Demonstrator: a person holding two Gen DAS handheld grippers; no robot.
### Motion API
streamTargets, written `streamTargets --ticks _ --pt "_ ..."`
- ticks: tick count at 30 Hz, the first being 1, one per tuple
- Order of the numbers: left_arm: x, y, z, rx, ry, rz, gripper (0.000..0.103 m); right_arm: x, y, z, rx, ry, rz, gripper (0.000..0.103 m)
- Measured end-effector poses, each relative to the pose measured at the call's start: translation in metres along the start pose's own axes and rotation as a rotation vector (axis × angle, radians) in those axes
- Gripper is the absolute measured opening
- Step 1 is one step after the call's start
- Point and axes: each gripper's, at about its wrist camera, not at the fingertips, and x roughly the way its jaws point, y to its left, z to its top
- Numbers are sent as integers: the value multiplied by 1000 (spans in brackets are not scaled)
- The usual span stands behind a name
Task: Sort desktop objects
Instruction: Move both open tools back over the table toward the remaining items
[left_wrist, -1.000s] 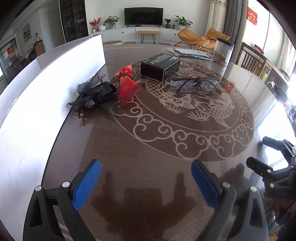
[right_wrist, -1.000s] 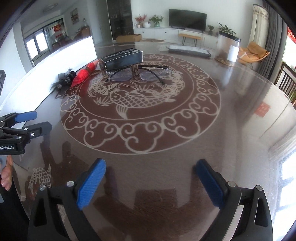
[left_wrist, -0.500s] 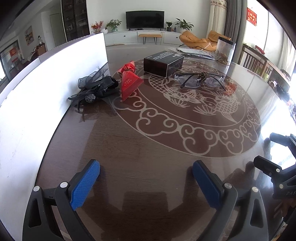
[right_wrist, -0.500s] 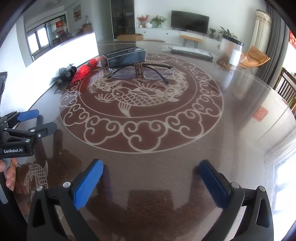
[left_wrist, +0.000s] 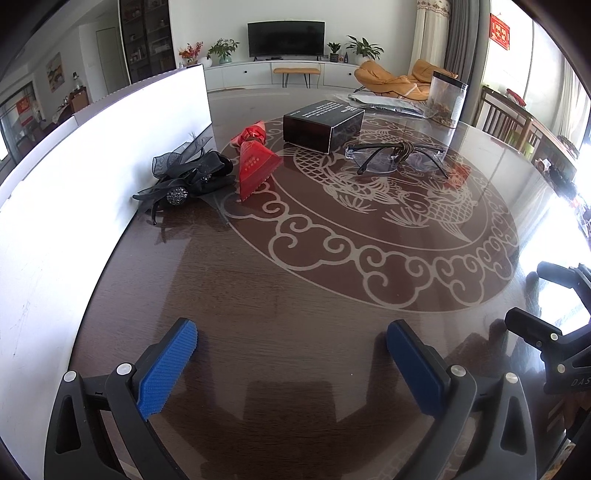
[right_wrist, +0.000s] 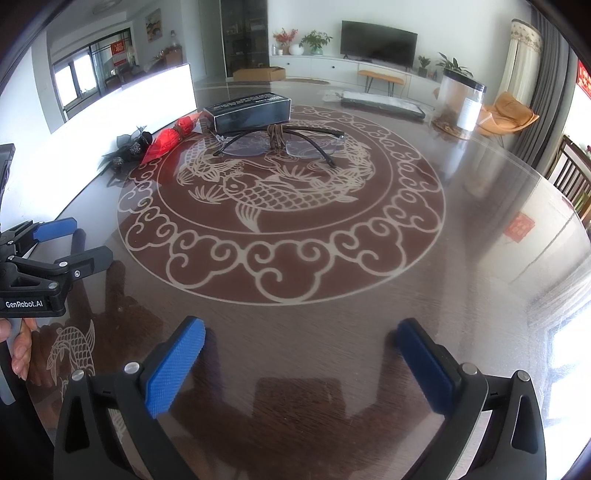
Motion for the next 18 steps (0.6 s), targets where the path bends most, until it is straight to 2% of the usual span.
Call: streamTargets --ticks 14,18 --pt "0 0 1 0 1 6 103 0 0 0 0 0 0 103" --pt "7 8 15 -22 -16 64 103 0 0 0 0 0 0 103"
